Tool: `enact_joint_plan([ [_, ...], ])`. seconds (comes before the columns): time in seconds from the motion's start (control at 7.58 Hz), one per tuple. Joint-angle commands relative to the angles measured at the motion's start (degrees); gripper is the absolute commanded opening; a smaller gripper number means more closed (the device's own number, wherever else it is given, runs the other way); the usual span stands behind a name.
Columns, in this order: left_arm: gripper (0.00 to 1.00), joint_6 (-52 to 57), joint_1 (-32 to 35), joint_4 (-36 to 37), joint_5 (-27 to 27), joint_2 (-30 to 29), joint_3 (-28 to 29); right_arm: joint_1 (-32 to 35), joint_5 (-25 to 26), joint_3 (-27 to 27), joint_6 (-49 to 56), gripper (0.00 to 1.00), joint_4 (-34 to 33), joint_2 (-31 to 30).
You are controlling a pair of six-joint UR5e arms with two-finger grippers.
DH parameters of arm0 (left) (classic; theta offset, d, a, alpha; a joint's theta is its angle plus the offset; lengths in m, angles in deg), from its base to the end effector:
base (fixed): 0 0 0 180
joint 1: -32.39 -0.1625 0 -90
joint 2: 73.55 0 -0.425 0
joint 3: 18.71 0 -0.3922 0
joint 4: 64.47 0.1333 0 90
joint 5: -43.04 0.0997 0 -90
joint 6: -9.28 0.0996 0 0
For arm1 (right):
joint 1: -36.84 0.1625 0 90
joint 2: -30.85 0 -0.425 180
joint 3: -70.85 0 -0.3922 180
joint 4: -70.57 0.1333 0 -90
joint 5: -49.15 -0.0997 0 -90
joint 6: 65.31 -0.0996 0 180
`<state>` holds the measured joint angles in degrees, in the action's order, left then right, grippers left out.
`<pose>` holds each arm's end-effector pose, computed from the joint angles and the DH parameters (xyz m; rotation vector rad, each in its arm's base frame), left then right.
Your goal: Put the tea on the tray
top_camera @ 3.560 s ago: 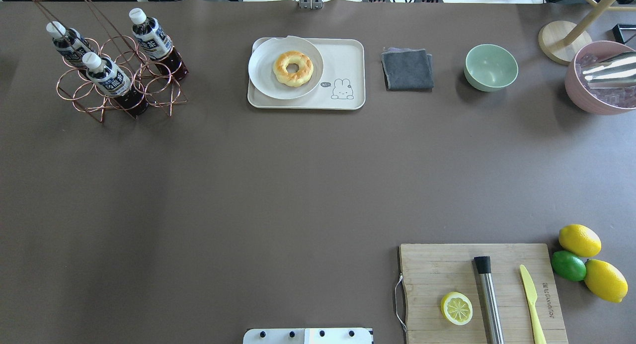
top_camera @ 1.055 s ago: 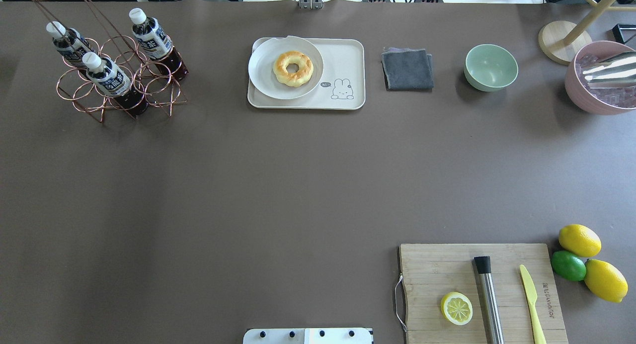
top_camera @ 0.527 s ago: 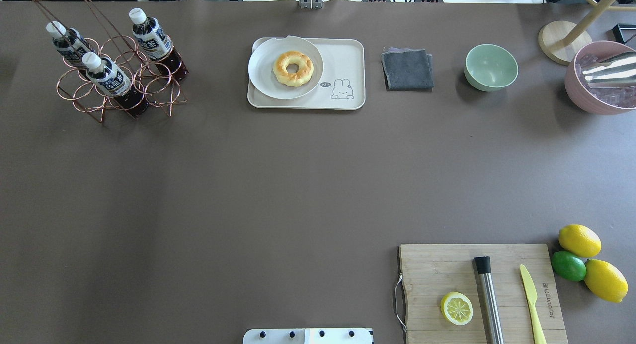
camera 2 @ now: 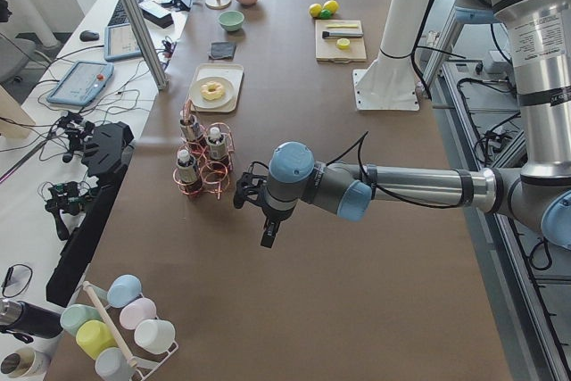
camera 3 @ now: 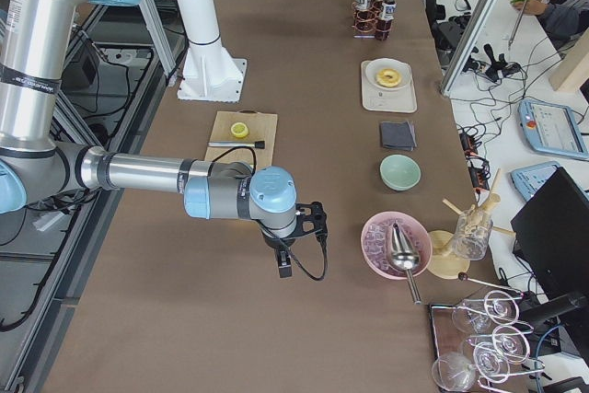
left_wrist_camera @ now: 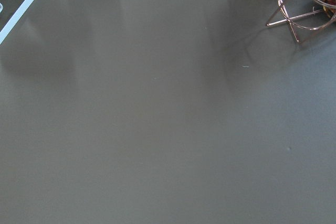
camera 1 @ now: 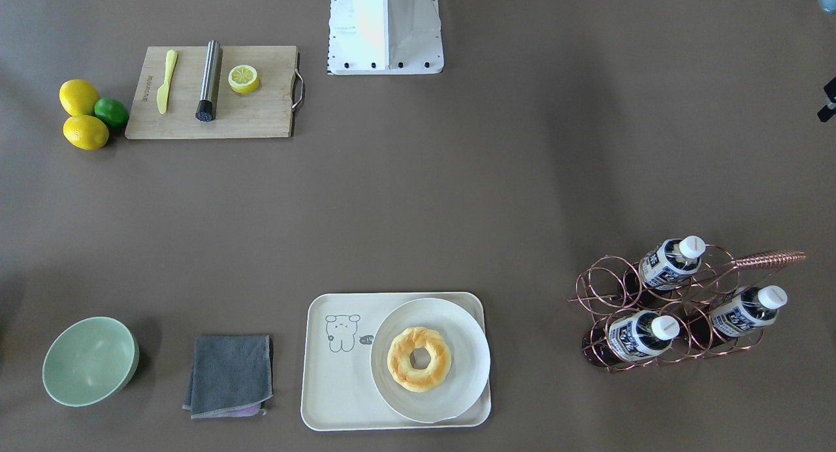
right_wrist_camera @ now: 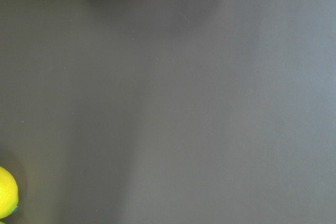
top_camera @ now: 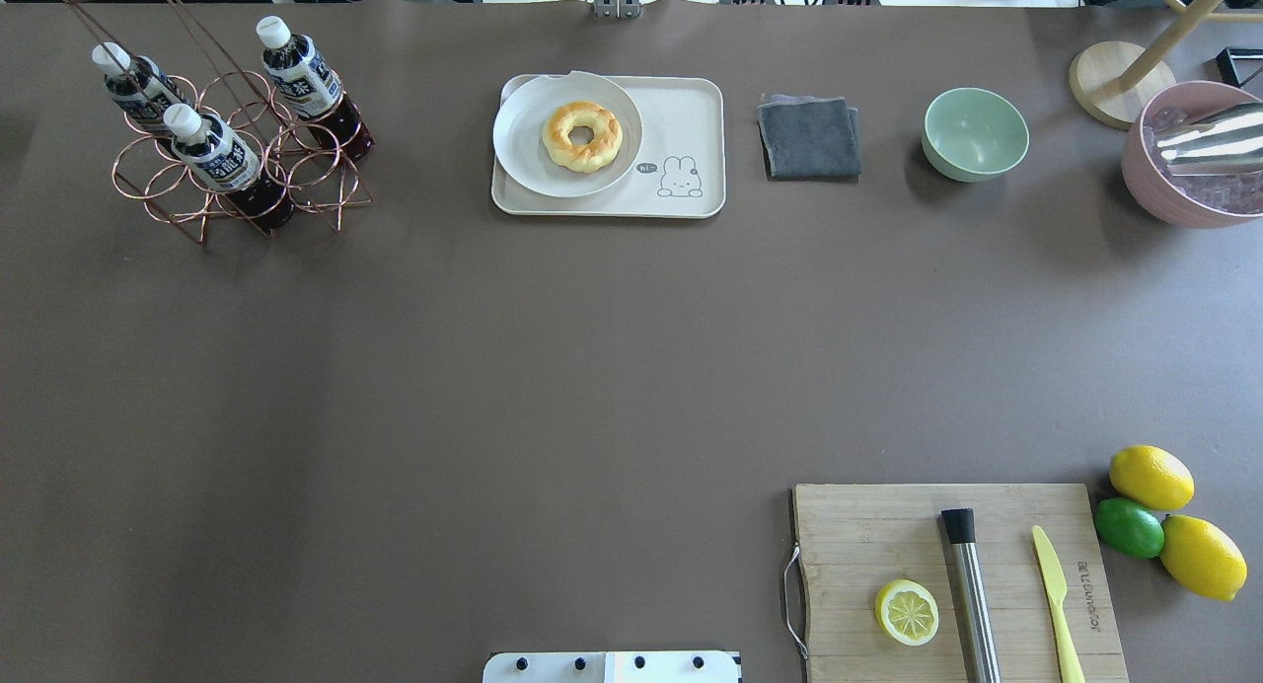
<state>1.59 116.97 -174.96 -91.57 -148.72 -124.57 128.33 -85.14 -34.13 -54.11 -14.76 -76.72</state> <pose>-0.0251 -0.4063 0.5957 0.2661 0.8045 0.1090 0.0732 -0.3639 0.6530 0.1198 -0.7654 -0.1750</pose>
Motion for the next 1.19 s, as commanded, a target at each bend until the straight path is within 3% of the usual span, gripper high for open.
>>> enact_joint_plan([
  [0.0,0.98,-0.56,-0.12,-0.34,-0.12,-0.59,-0.32,-0.09,-0.09,0.04,-0.12,1.0,-0.01,0.08],
  [0.26,0.97,-11.38,-0.99,-1.22,-0.47,-4.69,-2.68,-0.09,-0.09,0.04,0.05,1.0,0.86,0.08],
  [0.53,0.97,-21.07,-6.17,-6.21,0.14,-8.92,-3.92,0.0,-0.88,0.04,0.14,1.0,0.87,-0.1],
  [1.05,0.97,-35.16,-14.6,-10.54,14.25,-15.53,-5.85,-0.09,-1.24,0.13,0.06,1.0,0.87,-0.63],
])
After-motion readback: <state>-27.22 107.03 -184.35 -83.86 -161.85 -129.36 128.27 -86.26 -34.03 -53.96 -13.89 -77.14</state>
